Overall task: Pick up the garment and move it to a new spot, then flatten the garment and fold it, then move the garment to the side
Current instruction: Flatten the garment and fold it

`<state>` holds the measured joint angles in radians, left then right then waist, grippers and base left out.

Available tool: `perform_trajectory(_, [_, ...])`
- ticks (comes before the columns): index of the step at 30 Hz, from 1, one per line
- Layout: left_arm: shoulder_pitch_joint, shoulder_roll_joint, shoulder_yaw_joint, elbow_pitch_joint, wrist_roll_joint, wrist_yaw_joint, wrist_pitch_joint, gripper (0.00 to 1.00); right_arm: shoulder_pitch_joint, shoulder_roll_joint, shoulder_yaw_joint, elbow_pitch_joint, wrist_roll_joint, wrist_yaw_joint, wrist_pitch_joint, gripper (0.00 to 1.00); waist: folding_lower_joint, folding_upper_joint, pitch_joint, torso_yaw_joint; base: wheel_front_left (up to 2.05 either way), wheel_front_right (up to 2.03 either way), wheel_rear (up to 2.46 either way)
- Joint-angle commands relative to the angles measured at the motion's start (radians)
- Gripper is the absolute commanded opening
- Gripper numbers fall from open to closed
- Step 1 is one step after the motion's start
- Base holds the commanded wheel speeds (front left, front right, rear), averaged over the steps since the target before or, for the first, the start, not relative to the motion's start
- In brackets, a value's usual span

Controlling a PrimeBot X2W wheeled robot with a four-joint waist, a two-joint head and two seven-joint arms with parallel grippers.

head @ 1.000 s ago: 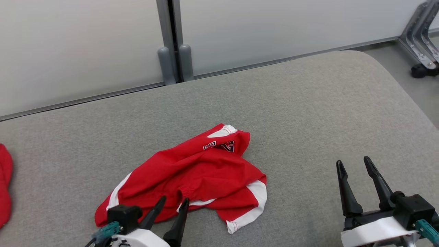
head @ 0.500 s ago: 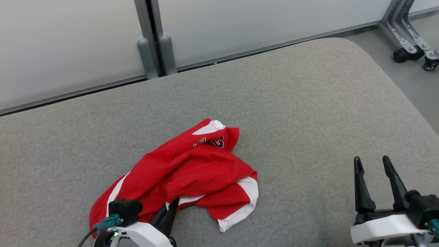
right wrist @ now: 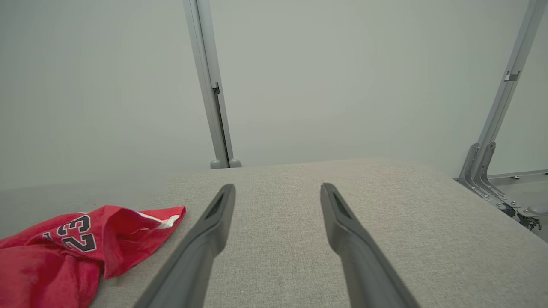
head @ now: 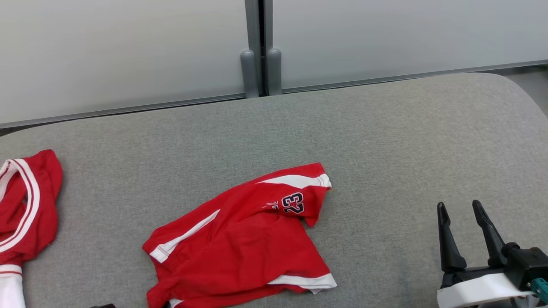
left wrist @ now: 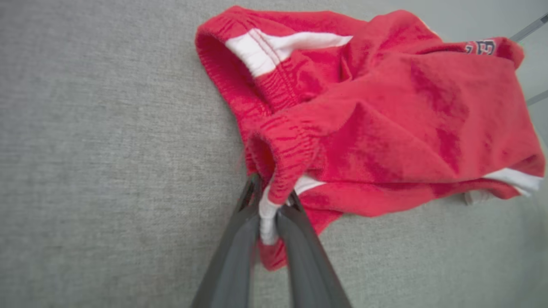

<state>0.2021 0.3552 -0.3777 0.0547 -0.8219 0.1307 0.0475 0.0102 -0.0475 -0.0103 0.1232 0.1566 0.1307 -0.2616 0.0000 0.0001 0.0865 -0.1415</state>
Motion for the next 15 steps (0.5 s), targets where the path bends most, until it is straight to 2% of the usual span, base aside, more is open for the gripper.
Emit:
perform_trajectory(1, [0.012,0.022,0.007,0.015,0.015,0.015,-0.003,1.00,0.005,-0.006,0.003,0.004,-0.010,0.000,-0.005,1.00,0.0000,-0.0001,-0.004,0.018,0.00,0.00,0.00])
perform_trajectory(4, [0.017,0.033,-0.003,0.015,0.032,0.030,0.010,1.00,0.002,-0.006,0.006,0.004,-0.010,0.000,-0.005,1.00,0.0000,-0.0001,-0.002,0.021,0.00,0.00,0.00])
perform_trajectory(6, [0.022,0.070,-0.006,-0.007,0.059,0.050,0.031,1.00,0.003,-0.006,0.009,0.003,-0.010,0.000,-0.005,1.00,0.0000,-0.0001,0.000,0.015,0.00,0.00,0.00])
perform_trajectory(8, [0.028,0.111,-0.003,-0.053,0.095,0.089,0.055,1.00,0.003,-0.006,0.005,0.003,-0.011,0.000,-0.005,1.00,0.0000,-0.0001,0.000,0.005,0.00,0.00,0.00])
perform_trajectory(11, [0.011,0.165,0.004,-0.177,0.153,0.143,0.089,1.00,0.005,-0.006,0.003,0.003,-0.011,0.000,-0.005,1.00,0.0000,-0.0001,0.001,-0.013,0.00,0.00,0.00])
perform_trajectory(13, [-0.022,0.185,-0.025,-0.280,0.192,0.153,0.129,1.00,0.003,-0.006,0.005,0.004,-0.009,0.000,-0.005,1.00,0.0000,-0.0001,0.003,-0.029,0.00,0.00,0.00])
perform_trajectory(15, [-0.054,0.196,-0.083,-0.365,0.233,0.143,0.191,1.00,-0.006,-0.006,0.013,0.005,-0.002,0.000,-0.005,1.00,0.0000,-0.0001,0.008,-0.050,0.00,0.00,0.00])
